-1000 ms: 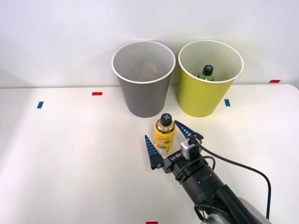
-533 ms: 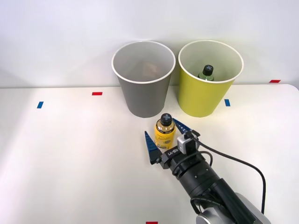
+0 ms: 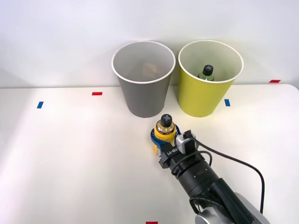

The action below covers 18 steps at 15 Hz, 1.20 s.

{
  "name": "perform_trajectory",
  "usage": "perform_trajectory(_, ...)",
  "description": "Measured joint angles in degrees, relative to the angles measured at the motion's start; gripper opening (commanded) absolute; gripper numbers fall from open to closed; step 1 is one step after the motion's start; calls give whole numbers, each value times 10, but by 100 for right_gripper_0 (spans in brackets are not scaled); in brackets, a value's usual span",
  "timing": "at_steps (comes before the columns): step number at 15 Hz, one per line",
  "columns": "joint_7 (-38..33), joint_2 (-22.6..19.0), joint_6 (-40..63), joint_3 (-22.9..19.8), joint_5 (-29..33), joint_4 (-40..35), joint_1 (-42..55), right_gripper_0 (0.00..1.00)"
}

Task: Put cans in the gray bin, plastic bottles in the light green bin

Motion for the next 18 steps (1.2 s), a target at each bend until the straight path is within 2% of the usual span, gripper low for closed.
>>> perform_trajectory(4, -1, 3, -8, -5, 2, -11, 24, 0)
perform_trajectory(9, -10, -1, -5, -8, 1, -99, 80, 0)
perform_trajectory(13, -20, 7, 5, -25, -4, -144, 85, 0)
perform_trajectory(16, -26, 22, 110, -56, -9, -237, 85, 0)
perform_trajectory(18, -32, 36, 145, -83, -15, -283, 79, 0)
